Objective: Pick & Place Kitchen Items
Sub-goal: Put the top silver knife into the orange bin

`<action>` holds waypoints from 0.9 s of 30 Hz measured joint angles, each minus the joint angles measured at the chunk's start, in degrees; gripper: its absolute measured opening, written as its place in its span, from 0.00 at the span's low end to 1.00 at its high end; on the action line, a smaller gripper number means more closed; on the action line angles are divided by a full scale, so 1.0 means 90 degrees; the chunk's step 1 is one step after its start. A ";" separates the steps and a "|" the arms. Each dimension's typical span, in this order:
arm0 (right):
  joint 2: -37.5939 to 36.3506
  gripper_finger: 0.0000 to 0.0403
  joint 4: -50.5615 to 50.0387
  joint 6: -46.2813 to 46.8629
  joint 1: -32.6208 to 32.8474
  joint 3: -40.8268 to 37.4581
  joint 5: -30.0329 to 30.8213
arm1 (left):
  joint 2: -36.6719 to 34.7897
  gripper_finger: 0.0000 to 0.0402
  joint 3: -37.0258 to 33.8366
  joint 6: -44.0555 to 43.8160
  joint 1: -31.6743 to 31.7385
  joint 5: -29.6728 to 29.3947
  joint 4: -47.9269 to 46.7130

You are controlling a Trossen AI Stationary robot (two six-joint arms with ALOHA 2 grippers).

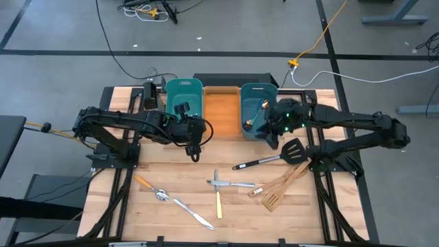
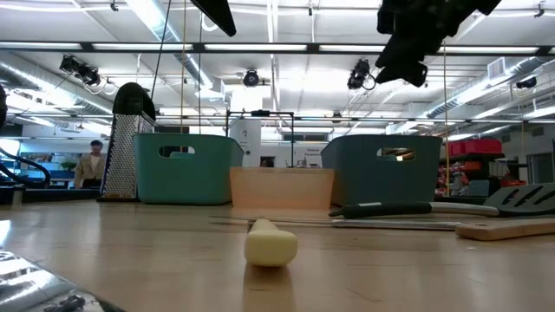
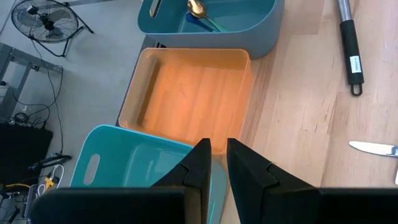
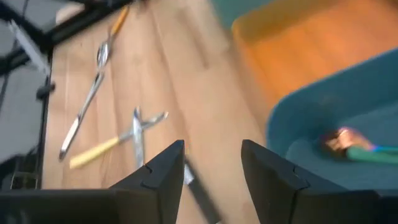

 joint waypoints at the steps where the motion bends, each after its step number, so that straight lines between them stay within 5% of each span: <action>1: 0.0019 0.42 -0.0061 0.0068 0.0173 0.0000 0.0149 | 0.0000 0.14 0.0000 0.0000 0.0000 0.0000 0.0001; 17: 0.0286 0.42 0.0175 0.1363 0.2575 0.0000 0.1312 | 0.0000 0.14 0.0000 0.0015 0.0000 -0.0002 -0.0016; 27: 0.1195 0.42 0.0873 0.1618 0.3614 0.0000 0.2000 | 0.0000 0.14 0.0000 -0.0005 0.0000 0.0076 -0.0050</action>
